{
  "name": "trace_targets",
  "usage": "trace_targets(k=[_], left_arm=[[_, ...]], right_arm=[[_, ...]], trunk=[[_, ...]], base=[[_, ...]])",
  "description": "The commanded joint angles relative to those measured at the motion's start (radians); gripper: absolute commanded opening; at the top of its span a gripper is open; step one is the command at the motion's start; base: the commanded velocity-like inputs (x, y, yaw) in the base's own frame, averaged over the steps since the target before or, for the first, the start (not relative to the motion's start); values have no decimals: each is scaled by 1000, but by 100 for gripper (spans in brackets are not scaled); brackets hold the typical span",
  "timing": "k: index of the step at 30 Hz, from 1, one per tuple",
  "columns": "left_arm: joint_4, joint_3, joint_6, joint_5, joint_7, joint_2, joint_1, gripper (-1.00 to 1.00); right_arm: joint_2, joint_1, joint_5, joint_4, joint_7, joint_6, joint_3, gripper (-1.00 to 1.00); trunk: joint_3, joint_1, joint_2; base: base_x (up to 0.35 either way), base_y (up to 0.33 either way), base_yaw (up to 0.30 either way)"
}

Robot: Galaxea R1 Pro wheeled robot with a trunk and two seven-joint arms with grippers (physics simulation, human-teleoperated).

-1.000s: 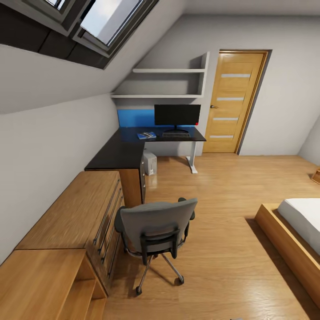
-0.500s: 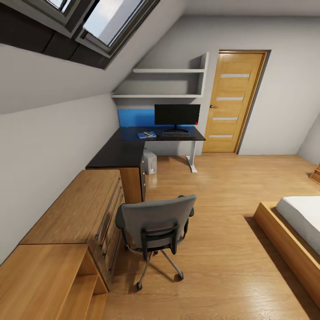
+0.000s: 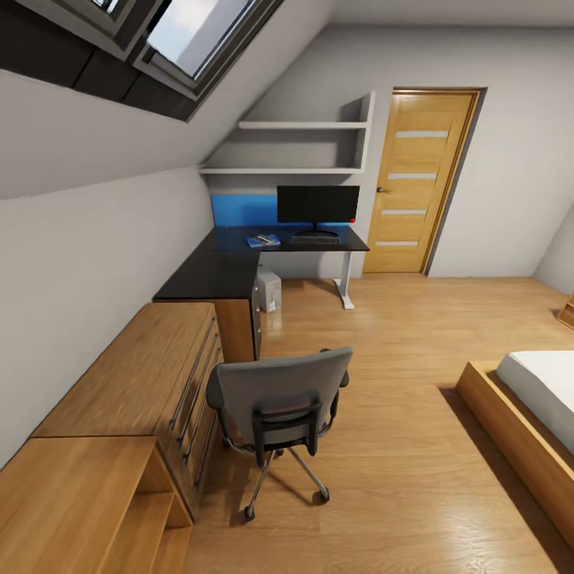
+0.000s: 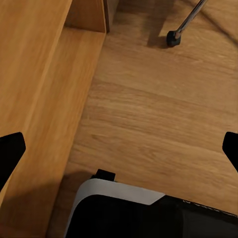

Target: In the bedroom, organize the workspace by keeping the computer under the desk, ensuring the monitor is on the desk, placing the keyboard on the desk next to the monitor, placing the mouse on the desk next to the keyboard, moving the folder from the swivel chair onto the desk next to the mouse, stacking the notebook on top of the folder with the pen on top of the notebook, and positioning the swivel chair next to the desk.

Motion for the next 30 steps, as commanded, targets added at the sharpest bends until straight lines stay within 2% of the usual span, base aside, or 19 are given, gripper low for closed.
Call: trace_targets(k=[1,30], left_arm=[[-1,-8,-2,-1,10,0,0,100],[-1,-9,-2,-1,11,-1,2,100]], right_arm=[[1,-1,0,2,-7,-2,8,100],[7,0,-3,-3,-4,-6,10,100]], trunk=[[-5,4,-8],[-95,115,-211]], base=[[0,0,0],[0,0,0]])
